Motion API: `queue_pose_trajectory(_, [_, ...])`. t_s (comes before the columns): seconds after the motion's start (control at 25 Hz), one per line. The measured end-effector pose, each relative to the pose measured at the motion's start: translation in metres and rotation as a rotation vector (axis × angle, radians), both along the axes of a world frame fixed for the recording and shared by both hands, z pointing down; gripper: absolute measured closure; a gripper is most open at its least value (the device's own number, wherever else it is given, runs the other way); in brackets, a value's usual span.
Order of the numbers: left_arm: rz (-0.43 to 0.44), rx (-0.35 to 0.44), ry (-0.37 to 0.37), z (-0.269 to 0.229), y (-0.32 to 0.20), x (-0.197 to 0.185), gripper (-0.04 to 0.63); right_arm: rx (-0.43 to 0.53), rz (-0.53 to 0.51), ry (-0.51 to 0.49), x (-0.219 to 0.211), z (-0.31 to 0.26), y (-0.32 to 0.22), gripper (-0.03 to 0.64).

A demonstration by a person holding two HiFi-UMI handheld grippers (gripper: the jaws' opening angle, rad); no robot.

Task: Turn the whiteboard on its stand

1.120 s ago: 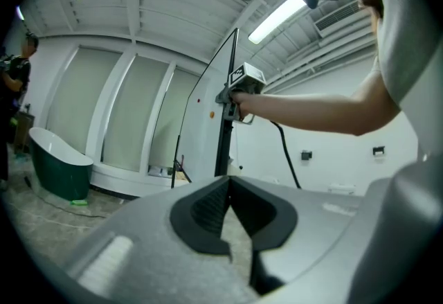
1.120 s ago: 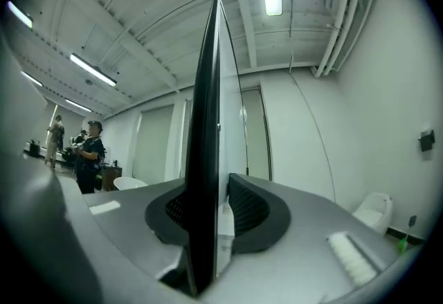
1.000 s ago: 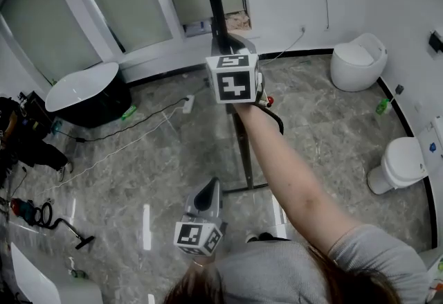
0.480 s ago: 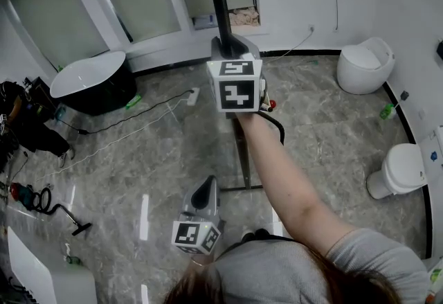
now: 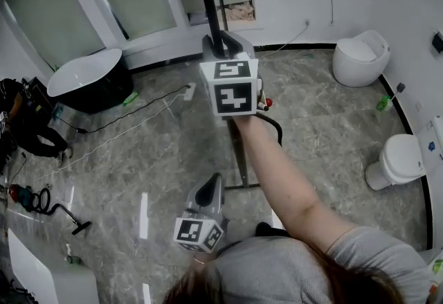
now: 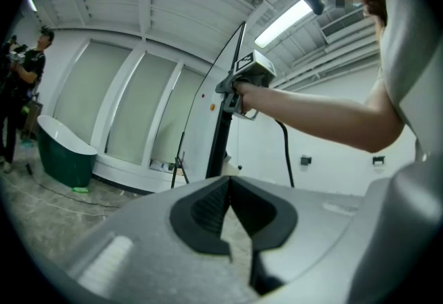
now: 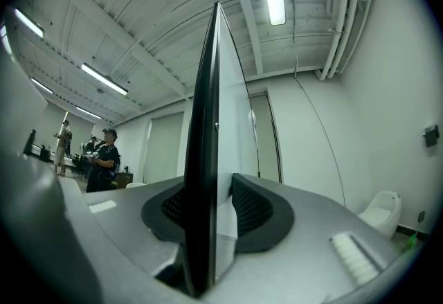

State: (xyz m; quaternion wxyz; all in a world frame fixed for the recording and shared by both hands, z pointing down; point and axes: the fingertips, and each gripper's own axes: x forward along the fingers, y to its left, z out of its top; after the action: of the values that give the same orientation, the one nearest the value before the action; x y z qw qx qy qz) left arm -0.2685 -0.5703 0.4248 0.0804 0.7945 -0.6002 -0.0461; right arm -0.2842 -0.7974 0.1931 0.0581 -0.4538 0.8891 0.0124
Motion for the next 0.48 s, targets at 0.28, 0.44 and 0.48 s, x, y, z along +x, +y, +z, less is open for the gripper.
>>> queue_pose_trajectory(0.28, [0.068, -0.01, -0.033, -0.001, 0.032, 0.002, 0.594, 0.012, 0.026, -0.019, 0.01, 0.0, 0.027, 0.5])
queue_pose_trajectory(0.44, [0.078, -0.035, -0.027, 0.006, 0.048, -0.01, 0.594, 0.032, 0.041, -0.021, 0.015, -0.003, 0.04, 0.502])
queue_pose_trajectory(0.48, [0.079, -0.037, -0.027, 0.007, 0.054, -0.011, 0.594, 0.037, 0.045, -0.02, 0.015, -0.003, 0.045, 0.506])
